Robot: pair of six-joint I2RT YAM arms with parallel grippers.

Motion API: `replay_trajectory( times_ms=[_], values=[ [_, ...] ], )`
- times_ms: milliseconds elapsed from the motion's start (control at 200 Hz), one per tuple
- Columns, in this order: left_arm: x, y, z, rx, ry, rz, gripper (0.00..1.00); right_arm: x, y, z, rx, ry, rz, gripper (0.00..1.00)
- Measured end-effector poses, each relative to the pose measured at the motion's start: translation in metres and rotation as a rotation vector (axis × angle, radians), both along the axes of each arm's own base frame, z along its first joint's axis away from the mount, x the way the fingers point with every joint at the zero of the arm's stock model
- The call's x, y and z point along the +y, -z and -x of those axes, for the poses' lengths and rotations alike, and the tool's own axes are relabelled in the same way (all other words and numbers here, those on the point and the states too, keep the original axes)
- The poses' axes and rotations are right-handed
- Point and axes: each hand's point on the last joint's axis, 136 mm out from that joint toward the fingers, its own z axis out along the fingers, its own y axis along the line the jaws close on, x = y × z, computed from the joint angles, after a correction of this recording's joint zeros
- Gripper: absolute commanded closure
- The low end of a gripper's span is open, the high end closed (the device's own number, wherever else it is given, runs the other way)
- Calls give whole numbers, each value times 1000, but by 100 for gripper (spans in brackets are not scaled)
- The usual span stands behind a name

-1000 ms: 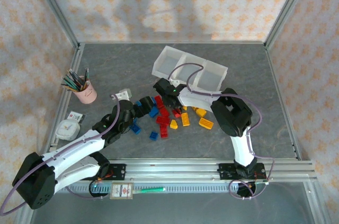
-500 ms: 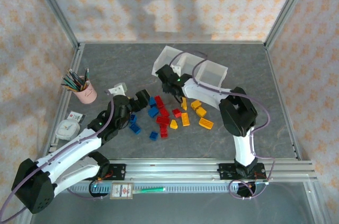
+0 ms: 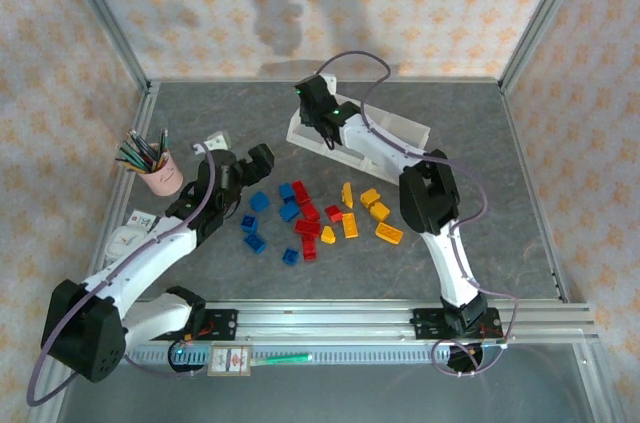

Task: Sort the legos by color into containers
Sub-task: Place the lego in the container.

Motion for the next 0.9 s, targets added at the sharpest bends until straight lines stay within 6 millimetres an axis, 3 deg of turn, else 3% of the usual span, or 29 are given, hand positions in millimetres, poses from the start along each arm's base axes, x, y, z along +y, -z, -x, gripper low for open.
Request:
replay_trajectory(
  times_ms=[185,490,651,901],
  values=[
    [-3,3,-5,10,14,-4,1,-6,20,-17,8,1,40,45],
    [-5,-2,-5,-8,29,2,1,0,9,-17,-13,-28,48,36],
    [-5,-12,-3,-35,37,15,1,-8,1,2,7,-48,46,30],
    [-12,-32,7,-80,86,56,1,-14,-38,50,-6,-85,7,25]
  ],
)
